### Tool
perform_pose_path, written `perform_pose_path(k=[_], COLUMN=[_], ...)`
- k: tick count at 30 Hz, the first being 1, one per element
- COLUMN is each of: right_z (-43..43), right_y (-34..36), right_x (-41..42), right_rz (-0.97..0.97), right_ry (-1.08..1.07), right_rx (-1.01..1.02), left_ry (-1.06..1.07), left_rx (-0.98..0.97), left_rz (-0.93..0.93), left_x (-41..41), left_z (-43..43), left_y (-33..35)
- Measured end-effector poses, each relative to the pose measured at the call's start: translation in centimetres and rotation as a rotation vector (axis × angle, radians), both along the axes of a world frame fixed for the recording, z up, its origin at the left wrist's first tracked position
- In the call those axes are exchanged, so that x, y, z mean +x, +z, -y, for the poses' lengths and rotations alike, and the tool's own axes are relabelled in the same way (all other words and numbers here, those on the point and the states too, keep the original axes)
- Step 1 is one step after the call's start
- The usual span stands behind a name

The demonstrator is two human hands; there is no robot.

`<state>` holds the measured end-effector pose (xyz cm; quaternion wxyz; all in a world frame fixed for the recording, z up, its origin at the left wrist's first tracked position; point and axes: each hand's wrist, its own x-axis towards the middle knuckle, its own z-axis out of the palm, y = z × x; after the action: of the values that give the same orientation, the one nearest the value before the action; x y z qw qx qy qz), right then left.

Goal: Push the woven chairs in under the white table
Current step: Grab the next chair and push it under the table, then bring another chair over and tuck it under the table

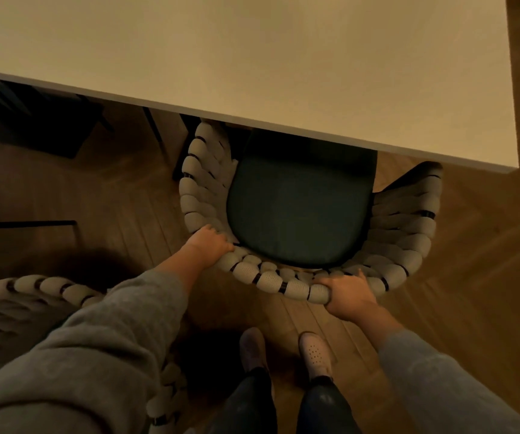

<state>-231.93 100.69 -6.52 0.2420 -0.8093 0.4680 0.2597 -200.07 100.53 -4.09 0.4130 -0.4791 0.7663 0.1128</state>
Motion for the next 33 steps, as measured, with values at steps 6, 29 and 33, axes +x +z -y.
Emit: perform_pose_path(k=[6,29,33], right_z=[0.8,-0.1,-0.9], right_y=[-0.5,2.6,3.9], right_x=[0.9,11.6,19.4], right_rz=[0.02,0.554,0.675], right_ry=[0.039,0.241,0.518], right_rx=[-0.033,-0.001,-0.083], left_ry=[0.027,1.497,1.98], left_rx=[-0.071,-0.891,-0.855], left_rz=[-0.011,-0.349,-0.473], left_x=[1.1,3.2,2.8], left_z=[0.8,-18.9,-24.6], left_y=[-0.6,2.0,2.5])
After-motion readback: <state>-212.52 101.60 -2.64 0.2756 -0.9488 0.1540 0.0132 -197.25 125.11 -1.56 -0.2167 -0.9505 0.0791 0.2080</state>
